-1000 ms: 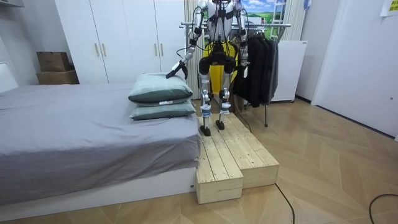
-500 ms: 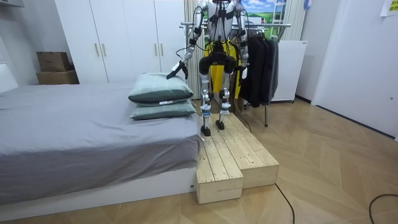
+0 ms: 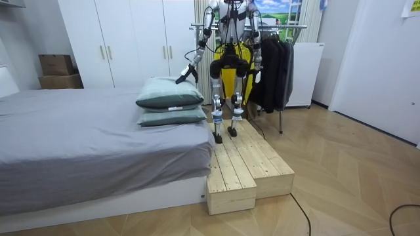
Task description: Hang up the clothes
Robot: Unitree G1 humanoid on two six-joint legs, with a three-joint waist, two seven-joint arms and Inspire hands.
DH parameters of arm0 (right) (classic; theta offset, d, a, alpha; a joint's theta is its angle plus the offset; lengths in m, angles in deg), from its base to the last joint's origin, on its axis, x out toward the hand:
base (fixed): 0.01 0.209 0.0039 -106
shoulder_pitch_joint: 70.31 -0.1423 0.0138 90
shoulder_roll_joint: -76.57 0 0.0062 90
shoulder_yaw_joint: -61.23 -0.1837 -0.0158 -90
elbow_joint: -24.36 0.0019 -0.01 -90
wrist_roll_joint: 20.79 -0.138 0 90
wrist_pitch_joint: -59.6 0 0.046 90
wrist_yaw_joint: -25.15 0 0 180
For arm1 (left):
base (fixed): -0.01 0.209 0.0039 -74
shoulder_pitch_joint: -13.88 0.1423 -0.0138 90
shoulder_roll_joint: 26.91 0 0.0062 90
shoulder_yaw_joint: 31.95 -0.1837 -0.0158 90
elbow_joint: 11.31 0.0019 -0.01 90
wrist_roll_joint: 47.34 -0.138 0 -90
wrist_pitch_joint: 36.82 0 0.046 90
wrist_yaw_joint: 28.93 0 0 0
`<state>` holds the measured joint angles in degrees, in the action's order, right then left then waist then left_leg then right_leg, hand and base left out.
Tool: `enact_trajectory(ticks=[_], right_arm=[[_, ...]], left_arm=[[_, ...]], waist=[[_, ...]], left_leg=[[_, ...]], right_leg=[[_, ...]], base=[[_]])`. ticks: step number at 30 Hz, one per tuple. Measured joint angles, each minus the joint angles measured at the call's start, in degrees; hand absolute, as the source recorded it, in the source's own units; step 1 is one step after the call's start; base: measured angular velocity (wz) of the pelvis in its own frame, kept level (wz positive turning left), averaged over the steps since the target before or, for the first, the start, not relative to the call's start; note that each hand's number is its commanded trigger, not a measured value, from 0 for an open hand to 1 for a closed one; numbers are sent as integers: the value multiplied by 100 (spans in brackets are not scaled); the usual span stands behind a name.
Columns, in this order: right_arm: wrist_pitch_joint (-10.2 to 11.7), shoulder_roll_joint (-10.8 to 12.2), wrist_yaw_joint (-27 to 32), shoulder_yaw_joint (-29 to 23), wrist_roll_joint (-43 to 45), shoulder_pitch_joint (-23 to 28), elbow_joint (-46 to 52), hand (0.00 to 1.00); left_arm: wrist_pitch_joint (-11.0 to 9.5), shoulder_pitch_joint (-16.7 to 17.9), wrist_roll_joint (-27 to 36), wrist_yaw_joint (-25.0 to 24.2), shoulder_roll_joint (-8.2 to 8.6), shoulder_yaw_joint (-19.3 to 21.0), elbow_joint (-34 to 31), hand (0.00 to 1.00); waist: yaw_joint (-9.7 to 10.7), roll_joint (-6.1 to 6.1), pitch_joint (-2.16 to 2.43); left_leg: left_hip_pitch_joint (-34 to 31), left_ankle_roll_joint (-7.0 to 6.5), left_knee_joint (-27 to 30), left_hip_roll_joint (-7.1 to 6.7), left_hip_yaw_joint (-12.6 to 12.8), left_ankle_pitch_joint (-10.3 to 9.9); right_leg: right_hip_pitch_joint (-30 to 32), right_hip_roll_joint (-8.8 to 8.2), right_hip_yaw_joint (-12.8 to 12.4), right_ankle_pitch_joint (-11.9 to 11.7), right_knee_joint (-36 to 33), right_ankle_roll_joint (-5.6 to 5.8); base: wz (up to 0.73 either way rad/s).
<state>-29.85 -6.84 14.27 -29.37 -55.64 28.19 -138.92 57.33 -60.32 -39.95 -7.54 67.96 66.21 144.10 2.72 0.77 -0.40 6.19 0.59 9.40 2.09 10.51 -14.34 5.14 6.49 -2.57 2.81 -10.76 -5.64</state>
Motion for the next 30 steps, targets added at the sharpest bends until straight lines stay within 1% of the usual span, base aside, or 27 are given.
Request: enact_trajectory(ticks=[4,5,7,8,9,10,11,12,13,15,17,18,20,21,22,23,24,25,26,27,28,29,30], right_arm=[[47,-133,29,237,216,-194,154,0],[75,-165,33,335,323,-205,255,0],[69,-189,34,461,454,-233,372,0],[78,-200,33,527,614,-255,440,0],[92,-256,32,648,689,-303,448,0],[108,-274,31,678,747,-319,454,0],[136,-293,32,682,857,-361,451,0],[137,-302,33,688,933,-388,451,0],[138,-314,34,708,1034,-445,453,0],[142,-324,34,731,1275,-541,451,0],[142,-328,36,739,1506,-618,413,0],[139,-328,37,743,1541,-651,393,0],[136,-283,35,846,1618,-684,324,0],[132,-245,33,844,1654,-693,284,0],[121,-180,24,844,1741,-728,200,0],[78,-137,16,837,1753,-764,145,0],[58,-135,13,810,1756,-784,102,0],[55,-137,11,784,1766,-813,42,0],[-23,-155,14,762,1783,-856,-21,0],[-77,-162,14,748,1828,-854,-11,0],[-152,-158,16,638,1949,-846,16,0],[-199,-165,33,554,2044,-837,23,0],[-210,-173,48,551,2087,-837,23,0]], left_arm=[[0,-1,-13,-95,-14,-51,-1,0],[0,-2,-12,-106,-36,-152,-1,0],[-3,-25,-14,-127,-64,-232,-9,0],[-13,-38,0,-139,-67,-288,-8,0],[-28,-58,59,-148,-72,-360,-8,0],[-37,-83,101,-156,-83,-398,-9,0],[-50,-158,97,-178,-79,-397,-10,0],[-51,-204,90,-184,-79,-396,-11,0],[-66,-282,89,-189,-73,-397,-17,0],[-175,-350,86,-215,-61,-395,-24,0],[-334,-419,86,-269,-19,-398,-35,0],[-396,-423,85,-300,-19,-398,-38,0],[-573,-423,46,-366,-10,-473,-87,0],[-606,-422,17,-391,-9,-495,-105,0],[-649,-432,-41,-443,-1,-502,-129,0],[-678,-491,-40,-478,-1,-510,-134,0],[-726,-543,-43,-585,6,-505,-225,0],[-760,-561,-45,-645,6,-494,-277,0],[-806,-613,-45,-761,21,-497,-339,0],[-823,-629,-63,-830,23,-488,-373,0],[-839,-650,-152,-977,10,-467,-490,0],[-851,-725,-326,-1111,13,-478,-596,0],[-853,-773,-368,-1164,15,-493,-641,0]], waist=[[-8,50,-21],[-4,62,-21],[-18,77,-19],[-29,97,-16],[-51,121,-7],[-79,133,-6],[-163,142,-4],[-171,144,-4],[-190,162,5],[-238,169,-1],[-319,175,-14],[-318,172,-15],[-326,155,-24],[-346,154,-24],[-376,149,-20],[-402,132,-14],[-414,122,-4],[-421,115,0],[-459,95,1],[-468,79,12],[-444,61,26],[-437,46,36],[-436,37,39]], left_leg=[[-2,-3,8,0,-8,-2],[-19,-3,15,-1,-41,-2],[-69,-3,32,-5,-121,-2],[-94,-1,34,-5,-161,0],[-138,1,51,-5,-178,1],[-172,1,70,-5,-180,1],[-260,1,117,-15,-194,1],[-325,2,143,-18,-220,2],[-444,5,223,-31,-301,12],[-595,8,328,-36,-404,29],[-739,14,430,-61,-570,55],[-758,18,432,-67,-600,67],[-765,26,403,-81,-586,195],[-775,30,402,-80,-581,217],[-847,39,420,-79,-539,284],[-931,28,398,-72,-371,401],[-971,6,300,-62,-152,564],[-994,1,255,-56,-1,625],[-999,-28,388,42,481,631],[-998,-41,555,96,703,563],[-974,-59,950,253,1117,390],[-889,-60,1244,406,1487,224],[-811,-39,1301,470,1645,159]], right_leg=[[-4,-21,92,0,-3,-3],[1,-38,134,3,-10,-10],[23,-46,169,12,-7,-19],[41,-59,246,14,-7,-24],[95,-81,316,17,-25,-38],[115,-85,330,23,-43,-43],[213,-107,357,58,-129,-56],[257,-128,406,65,-150,-58],[328,-165,495,78,-196,-67],[388,-210,618,80,-183,-74],[400,-300,858,141,-182,-87],[399,-334,944,181,-193,-84],[280,-472,1327,266,-179,-75],[250,-504,1431,289,-180,-81],[199,-572,1649,355,-178,-64],[168,-678,1922,420,-169,-67],[151,-787,2259,438,-95,-64],[127,-844,2419,451,-64,-61],[69,-945,2732,515,-61,-45],[34,-991,2894,570,-92,-38],[-77,-1070,3265,664,-118,4],[-180,-1100,3614,727,-120,25],[-226,-1110,3785,737,-126,29]], base=[[3],[12],[16],[15],[13],[7],[10],[26],[38],[42],[56],[71],[89],[96],[105],[152],[141],[144],[107],[138],[150],[155],[150]])
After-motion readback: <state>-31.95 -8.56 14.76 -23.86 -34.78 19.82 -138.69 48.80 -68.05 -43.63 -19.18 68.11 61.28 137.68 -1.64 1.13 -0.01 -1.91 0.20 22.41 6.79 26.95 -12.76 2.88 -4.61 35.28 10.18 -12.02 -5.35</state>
